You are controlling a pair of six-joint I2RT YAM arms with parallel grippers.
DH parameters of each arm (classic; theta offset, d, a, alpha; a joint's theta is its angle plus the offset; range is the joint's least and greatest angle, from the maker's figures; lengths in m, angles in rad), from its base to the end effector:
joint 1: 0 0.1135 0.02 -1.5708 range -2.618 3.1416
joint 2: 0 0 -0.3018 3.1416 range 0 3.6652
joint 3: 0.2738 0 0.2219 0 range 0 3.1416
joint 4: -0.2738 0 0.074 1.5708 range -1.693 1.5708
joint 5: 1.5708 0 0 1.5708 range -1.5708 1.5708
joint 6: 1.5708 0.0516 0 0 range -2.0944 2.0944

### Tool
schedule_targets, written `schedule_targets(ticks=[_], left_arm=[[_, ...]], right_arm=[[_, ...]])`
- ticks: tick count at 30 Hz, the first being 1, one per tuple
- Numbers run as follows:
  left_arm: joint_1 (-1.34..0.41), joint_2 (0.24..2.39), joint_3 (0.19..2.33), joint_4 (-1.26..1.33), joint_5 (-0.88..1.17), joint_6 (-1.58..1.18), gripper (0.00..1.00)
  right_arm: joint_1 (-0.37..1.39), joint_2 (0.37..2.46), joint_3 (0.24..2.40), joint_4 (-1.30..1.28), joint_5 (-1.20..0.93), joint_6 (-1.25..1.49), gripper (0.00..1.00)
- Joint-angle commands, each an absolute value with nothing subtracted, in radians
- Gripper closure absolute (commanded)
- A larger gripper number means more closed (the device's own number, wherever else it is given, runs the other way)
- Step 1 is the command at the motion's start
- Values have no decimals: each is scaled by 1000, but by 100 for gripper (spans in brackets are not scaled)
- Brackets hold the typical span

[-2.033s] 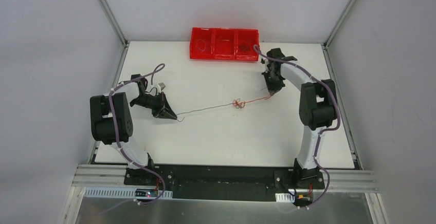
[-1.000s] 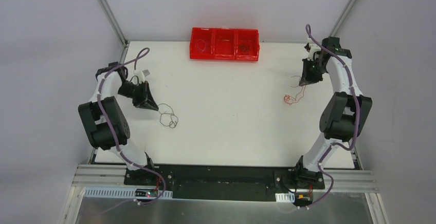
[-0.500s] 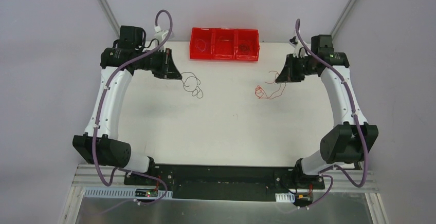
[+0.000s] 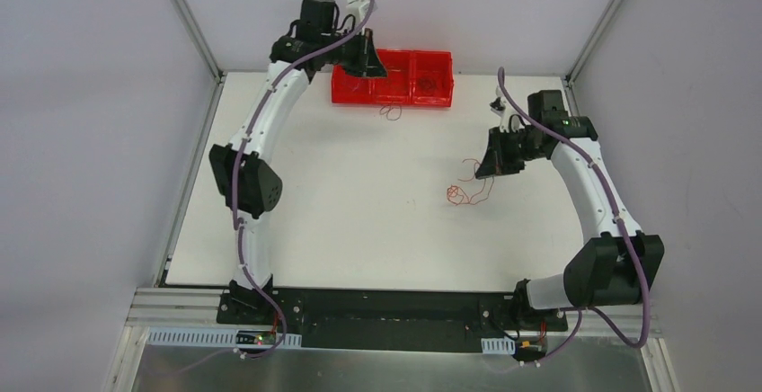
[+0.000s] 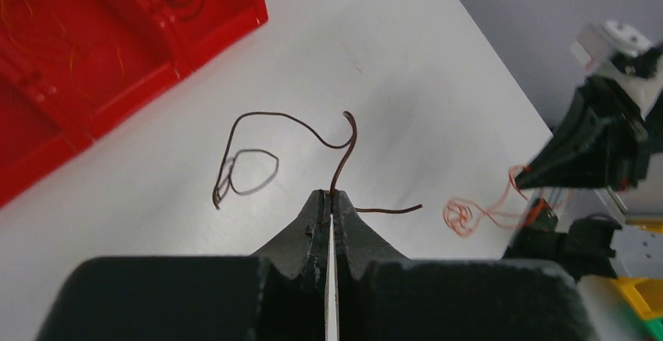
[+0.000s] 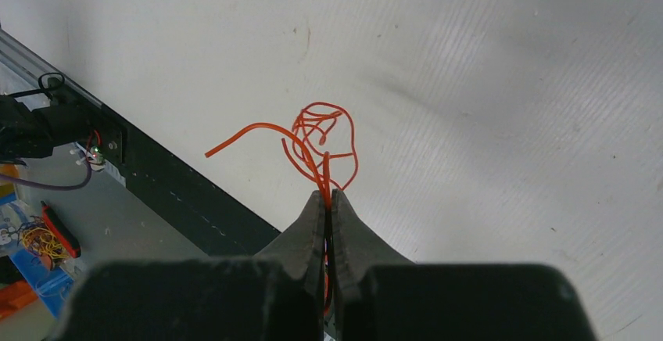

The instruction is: Untangle the cables

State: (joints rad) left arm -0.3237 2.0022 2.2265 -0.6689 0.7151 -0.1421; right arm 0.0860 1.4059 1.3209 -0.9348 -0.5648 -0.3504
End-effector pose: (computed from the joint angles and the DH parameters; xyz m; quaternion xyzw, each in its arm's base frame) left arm 0.4093 -0.1730 0.4451 0.2579 0.7719 -0.4034 0.4182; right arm 0.2467 0.0490 0.3527 -0.2741 0.8859 0.2314 0.2943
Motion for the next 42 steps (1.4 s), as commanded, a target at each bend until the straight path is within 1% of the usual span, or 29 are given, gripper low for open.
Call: schedule_targets(ticks=[1, 5, 7, 11, 14, 25, 33, 37, 42], left_arm=[[-352, 2170, 2398, -378, 675, -222, 100], [-361, 2305, 2395, 8, 604, -279, 100], [-376, 2385, 2435, 172, 554, -282, 100], [-413, 2555, 2588, 331, 417, -200, 100], [-435, 2623, 2619, 449, 326, -145, 100], [-470, 2656, 2623, 598, 305, -81, 100], [-481, 2719, 2642, 585, 245, 31, 100], [-481, 2749, 2650, 592, 281, 41, 100], [-483, 2802, 2660, 591, 279, 33, 100]], right_arm=[[88, 1349, 1280, -974, -558, -400, 100], [90, 1350, 1251, -958, -573, -386, 100], [90, 1357, 1247, -964, -592, -383, 100], [89, 1378, 1238, -956, -597, -375, 100], [88, 1400, 1240, -954, -584, -366, 100], [81, 1493, 1305, -991, -573, -386, 100], [71, 1556, 1362, -1013, -601, -379, 100], [69, 1569, 1370, -1021, -613, -367, 100], [68, 1577, 1368, -1030, -613, -367, 100]])
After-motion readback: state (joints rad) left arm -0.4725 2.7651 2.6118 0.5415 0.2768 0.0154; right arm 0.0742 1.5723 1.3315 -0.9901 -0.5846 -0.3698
